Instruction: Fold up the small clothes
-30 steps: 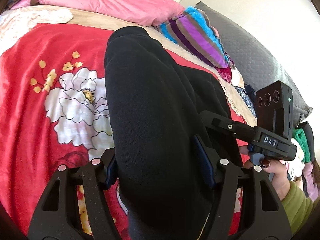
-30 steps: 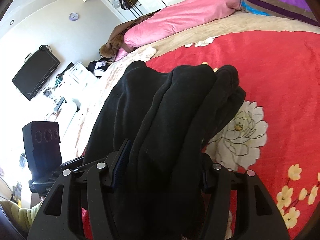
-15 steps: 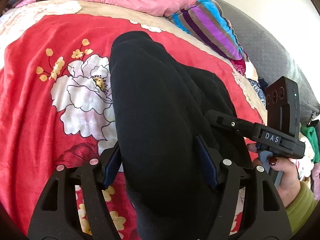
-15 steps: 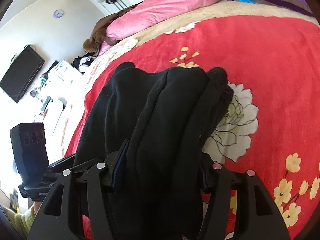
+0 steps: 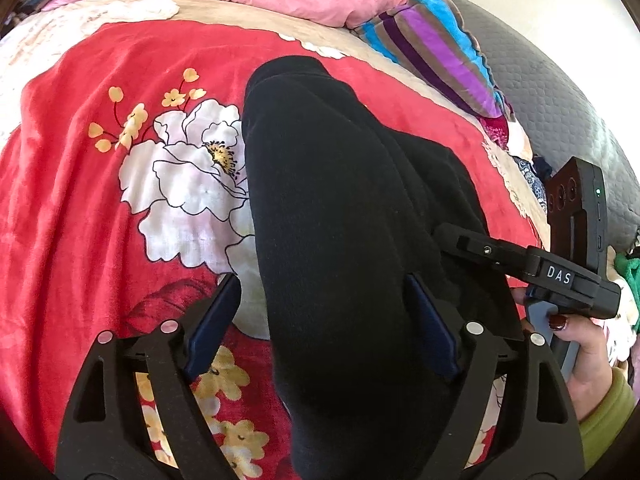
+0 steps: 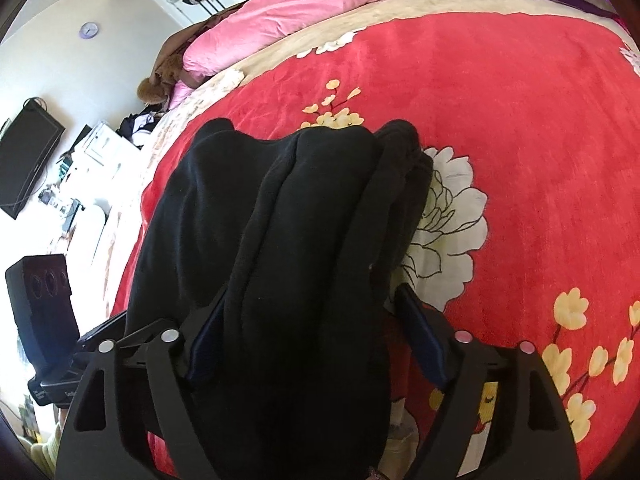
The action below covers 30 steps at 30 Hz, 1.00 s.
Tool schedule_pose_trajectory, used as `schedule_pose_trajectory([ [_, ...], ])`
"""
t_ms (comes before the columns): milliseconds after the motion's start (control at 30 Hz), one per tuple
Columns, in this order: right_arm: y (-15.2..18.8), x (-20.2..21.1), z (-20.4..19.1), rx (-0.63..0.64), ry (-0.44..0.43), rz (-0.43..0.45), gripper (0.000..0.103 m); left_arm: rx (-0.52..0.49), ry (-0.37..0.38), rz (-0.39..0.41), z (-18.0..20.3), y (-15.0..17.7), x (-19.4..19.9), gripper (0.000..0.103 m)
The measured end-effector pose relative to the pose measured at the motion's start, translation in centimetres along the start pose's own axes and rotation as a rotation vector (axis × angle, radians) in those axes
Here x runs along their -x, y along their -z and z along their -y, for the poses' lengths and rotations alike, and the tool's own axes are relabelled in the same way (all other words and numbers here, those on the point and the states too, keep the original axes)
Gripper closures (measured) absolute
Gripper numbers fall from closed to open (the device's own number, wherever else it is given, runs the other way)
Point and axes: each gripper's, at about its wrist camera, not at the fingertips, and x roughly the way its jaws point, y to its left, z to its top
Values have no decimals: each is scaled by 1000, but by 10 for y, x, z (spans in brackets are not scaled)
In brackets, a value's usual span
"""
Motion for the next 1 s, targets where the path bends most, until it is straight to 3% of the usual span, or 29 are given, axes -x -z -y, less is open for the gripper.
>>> schedule_pose_trajectory([
  [167, -2, 6, -6, 33, 0, 23, 22, -3, -6, 6, 0, -1, 3, 27],
  [467, -5, 21, -11, 57, -10, 90, 7, -5, -11, 15, 2, -3, 10, 27],
  [567, -3, 28, -12, 76, 24, 127, 5, -9, -19, 19, 4, -4, 12, 22],
  [800, 1, 38, -16, 105, 99, 179, 5, -17, -21, 45, 8, -8, 21, 13],
  [1000, 2, 50, -18, 113, 109, 236, 5, -33, -41, 67, 11, -11, 32, 10],
])
